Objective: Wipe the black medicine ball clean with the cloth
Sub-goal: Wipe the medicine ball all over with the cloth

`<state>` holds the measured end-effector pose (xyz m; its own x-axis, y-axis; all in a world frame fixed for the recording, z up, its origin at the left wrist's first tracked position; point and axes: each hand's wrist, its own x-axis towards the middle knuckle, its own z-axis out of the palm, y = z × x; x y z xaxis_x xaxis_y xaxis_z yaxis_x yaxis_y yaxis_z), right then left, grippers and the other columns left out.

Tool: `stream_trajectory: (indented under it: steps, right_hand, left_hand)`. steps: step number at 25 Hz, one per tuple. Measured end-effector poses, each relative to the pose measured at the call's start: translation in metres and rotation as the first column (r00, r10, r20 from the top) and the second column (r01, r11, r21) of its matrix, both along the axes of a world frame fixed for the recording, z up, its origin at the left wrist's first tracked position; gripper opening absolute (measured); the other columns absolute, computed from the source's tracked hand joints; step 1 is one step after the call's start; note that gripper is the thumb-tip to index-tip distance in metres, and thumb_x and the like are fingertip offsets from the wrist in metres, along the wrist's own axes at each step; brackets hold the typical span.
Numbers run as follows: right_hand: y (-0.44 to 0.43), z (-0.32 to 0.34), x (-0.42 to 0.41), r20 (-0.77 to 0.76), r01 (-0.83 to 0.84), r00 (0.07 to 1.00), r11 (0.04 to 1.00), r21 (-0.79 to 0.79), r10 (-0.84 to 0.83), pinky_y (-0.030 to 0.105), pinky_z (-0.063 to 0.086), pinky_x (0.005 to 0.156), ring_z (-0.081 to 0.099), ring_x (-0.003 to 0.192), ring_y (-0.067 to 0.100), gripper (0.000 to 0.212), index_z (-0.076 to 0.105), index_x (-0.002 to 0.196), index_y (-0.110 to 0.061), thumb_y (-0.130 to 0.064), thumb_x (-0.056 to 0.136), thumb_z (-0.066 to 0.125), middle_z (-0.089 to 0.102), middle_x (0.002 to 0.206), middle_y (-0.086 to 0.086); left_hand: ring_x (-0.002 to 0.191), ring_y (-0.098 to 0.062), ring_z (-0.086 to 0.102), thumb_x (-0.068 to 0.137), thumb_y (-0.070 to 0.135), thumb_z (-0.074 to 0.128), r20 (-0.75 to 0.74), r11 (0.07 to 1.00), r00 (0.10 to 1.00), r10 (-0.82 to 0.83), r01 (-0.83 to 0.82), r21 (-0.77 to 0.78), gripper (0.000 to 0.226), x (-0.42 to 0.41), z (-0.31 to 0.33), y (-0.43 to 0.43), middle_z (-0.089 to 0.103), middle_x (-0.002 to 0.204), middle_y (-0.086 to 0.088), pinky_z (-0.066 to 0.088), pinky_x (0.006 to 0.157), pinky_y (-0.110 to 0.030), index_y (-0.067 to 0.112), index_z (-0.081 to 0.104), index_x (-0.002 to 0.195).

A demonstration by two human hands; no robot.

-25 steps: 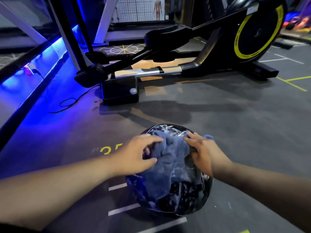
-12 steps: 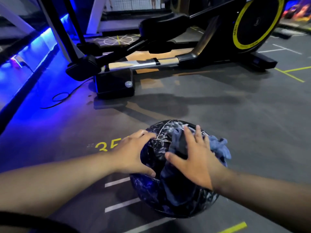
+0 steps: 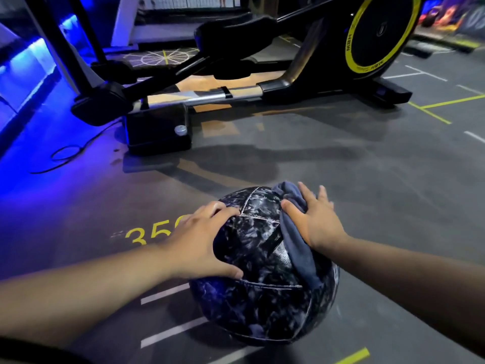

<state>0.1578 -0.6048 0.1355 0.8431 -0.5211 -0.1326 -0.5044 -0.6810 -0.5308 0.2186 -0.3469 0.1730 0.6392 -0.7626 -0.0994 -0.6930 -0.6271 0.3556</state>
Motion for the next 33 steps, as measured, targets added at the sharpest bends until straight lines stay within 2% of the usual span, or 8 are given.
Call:
stream_trajectory:
  steps: [3,5,9,11,16,19,25,33]
  right_hand:
    - [0.025,0.009,-0.011,0.062,0.005,0.998,0.998,-0.068,-0.001,0.050,0.022,0.119,0.026,0.145,0.037,0.067,0.037,0.146,-0.023,-0.058,0.089,0.036,0.027,0.159,0.015]
    - [0.047,0.013,-0.030,0.164,-0.288,0.927,0.920,-0.265,0.337,0.052,0.017,0.121,0.022,0.147,0.039,0.063,0.039,0.147,-0.015,-0.048,0.094,0.035,0.028,0.160,0.015]
    - [0.072,0.007,-0.049,0.053,-0.708,0.442,0.384,-0.593,0.895,0.053,0.024,0.119,0.031,0.144,0.040,0.058,0.047,0.143,-0.009,-0.040,0.094,0.048,0.039,0.155,0.013]
    - [0.047,0.008,-0.029,0.108,-0.739,0.462,0.450,-0.501,0.880,0.050,0.022,0.120,0.028,0.147,0.032,0.061,0.043,0.147,-0.015,-0.041,0.092,0.047,0.035,0.158,0.007]
    - [-0.014,0.007,0.009,0.155,-0.314,0.935,0.948,-0.052,0.319,0.050,0.021,0.120,0.022,0.150,0.025,0.075,0.035,0.148,-0.040,-0.074,0.082,0.042,0.035,0.158,0.000]
    - [0.021,0.019,0.000,0.188,-0.377,0.888,0.899,-0.224,0.420,0.038,0.013,0.122,0.026,0.147,0.026,0.068,0.042,0.147,-0.017,-0.050,0.088,0.043,0.039,0.155,0.007]
    - [0.093,0.018,-0.036,0.040,-0.771,0.391,0.351,-0.532,0.919,0.044,0.021,0.121,0.034,0.144,0.029,0.058,0.049,0.139,-0.007,-0.035,0.089,0.056,0.048,0.148,0.012]
    - [0.012,0.029,0.017,0.227,-0.403,0.872,0.899,-0.171,0.434,0.030,0.040,0.099,0.047,0.121,0.014,0.045,0.058,0.113,-0.022,-0.052,0.081,0.065,0.053,0.124,-0.003]
  left_hand:
    - [0.128,-0.006,0.036,0.039,0.082,0.071,0.019,1.000,1.000,0.008,-0.008,-0.007,0.113,-0.001,-0.001,-0.003,0.031,0.135,0.019,0.035,0.107,-0.039,0.043,0.027,0.136]
    - [0.120,-0.004,0.040,0.038,0.079,0.073,0.038,0.999,0.999,0.030,-0.029,-0.026,0.109,0.000,-0.001,-0.004,0.036,0.128,0.019,0.038,0.101,-0.035,0.039,0.033,0.131]
    - [0.105,-0.017,0.054,0.059,0.046,0.073,0.140,0.999,0.990,-0.008,0.015,-0.046,0.059,0.005,-0.006,-0.004,0.039,0.099,0.017,0.039,0.077,-0.033,0.038,0.027,0.095]
    - [0.107,-0.011,0.050,0.049,0.068,0.075,0.106,1.000,0.994,-0.029,0.029,0.002,0.077,0.009,-0.002,0.000,0.043,0.108,0.017,0.042,0.086,-0.035,0.037,0.031,0.105]
    - [0.117,0.002,0.034,0.041,0.076,0.076,-0.005,0.998,0.999,-0.053,0.053,0.023,0.102,-0.001,0.009,-0.002,0.029,0.127,0.027,0.036,0.102,-0.040,0.043,0.029,0.124]
    - [0.115,-0.003,0.038,0.038,0.076,0.076,0.010,1.000,1.000,-0.013,0.013,0.028,0.100,-0.002,0.005,-0.005,0.032,0.122,0.024,0.037,0.098,-0.038,0.039,0.031,0.120]
    - [0.098,-0.010,0.062,0.055,0.068,0.063,0.067,1.000,0.998,-0.019,0.019,0.002,0.060,0.013,0.000,0.004,0.060,0.099,0.017,0.048,0.081,-0.025,0.029,0.053,0.099]
    - [0.113,-0.009,0.044,0.037,0.075,0.078,-0.017,0.999,0.999,-0.041,0.040,-0.026,0.099,0.005,0.004,-0.010,0.040,0.118,0.019,0.043,0.096,-0.042,0.034,0.037,0.117]
